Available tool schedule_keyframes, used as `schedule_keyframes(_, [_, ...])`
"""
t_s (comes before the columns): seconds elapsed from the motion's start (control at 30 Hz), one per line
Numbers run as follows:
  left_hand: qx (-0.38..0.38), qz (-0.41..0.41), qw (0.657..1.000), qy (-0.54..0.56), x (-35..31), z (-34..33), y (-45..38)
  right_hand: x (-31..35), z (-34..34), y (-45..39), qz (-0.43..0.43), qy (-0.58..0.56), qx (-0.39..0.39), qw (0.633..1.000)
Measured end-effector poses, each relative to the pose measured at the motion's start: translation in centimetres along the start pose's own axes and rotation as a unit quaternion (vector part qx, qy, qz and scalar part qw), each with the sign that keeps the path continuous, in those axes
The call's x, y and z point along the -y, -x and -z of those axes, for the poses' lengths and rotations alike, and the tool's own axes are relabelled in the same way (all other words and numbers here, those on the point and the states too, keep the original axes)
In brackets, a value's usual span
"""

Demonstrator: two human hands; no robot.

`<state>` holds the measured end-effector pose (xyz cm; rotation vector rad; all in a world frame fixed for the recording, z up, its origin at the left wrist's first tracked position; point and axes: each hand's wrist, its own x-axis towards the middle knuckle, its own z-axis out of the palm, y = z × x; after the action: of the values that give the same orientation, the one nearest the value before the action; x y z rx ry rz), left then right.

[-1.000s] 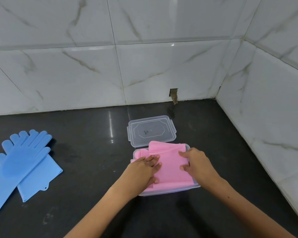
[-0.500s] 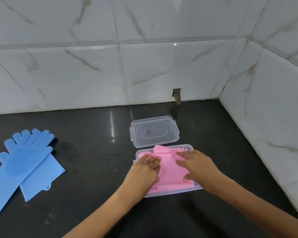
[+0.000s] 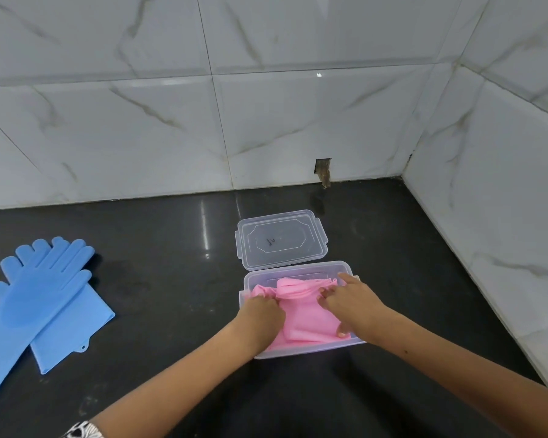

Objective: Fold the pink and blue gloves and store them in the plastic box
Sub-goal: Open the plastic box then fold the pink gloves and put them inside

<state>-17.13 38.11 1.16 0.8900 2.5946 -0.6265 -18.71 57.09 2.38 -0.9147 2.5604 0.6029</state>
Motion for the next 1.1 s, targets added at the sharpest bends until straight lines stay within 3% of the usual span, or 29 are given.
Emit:
schedule_keyframes(0.2, [0.047,-0.001,0.999,-0.028,-0.2,-0.9,-1.1,0.3,0.2,-0.3,0.0,0.022,0.005,1.0])
schedule_keyframes(0.3, [0.043,0.016,0.999,0.011,0.0,-0.4,-0.8,-0.1,0.8,0.0,0.006,0.001,0.008,1.0])
schedule_keyframes(0.5, [-0.058,0.029,0.995,0.078,0.9,0.3,0.7,0.8,2.0,0.3,-0.055,-0.206,-0.093,0.973])
schedule_keyframes(0.67, [0.013,0.089,0.988,0.128,-0.7,0.4,0.4,3.4,1.6,-0.7,-0.104,-0.167,-0.088,0.977])
schedule_keyframes(0.87, [-0.002,0.075,0.989,0.129,-0.4,1.3,1.0,3.8,1.4,-0.1,-0.111,-0.178,-0.092,0.974])
schedule_keyframes(0.93, [-0.057,0.029,0.982,0.178,0.5,1.4,2.6,2.6,1.2,1.1,-0.104,-0.198,-0.109,0.969])
schedule_keyframes(0.97, [-0.123,0.012,0.964,0.234,1.1,1.0,3.6,1.9,1.0,1.8,-0.093,-0.207,-0.127,0.966])
schedule_keyframes(1.03, [-0.293,0.023,0.895,0.335,2.2,-0.2,5.9,1.0,0.4,3.5,-0.069,-0.242,-0.197,0.948])
schedule_keyframes(1.1, [-0.365,0.077,0.845,0.383,2.5,-1.8,7.3,0.7,-0.5,4.7,-0.069,-0.263,-0.271,0.923])
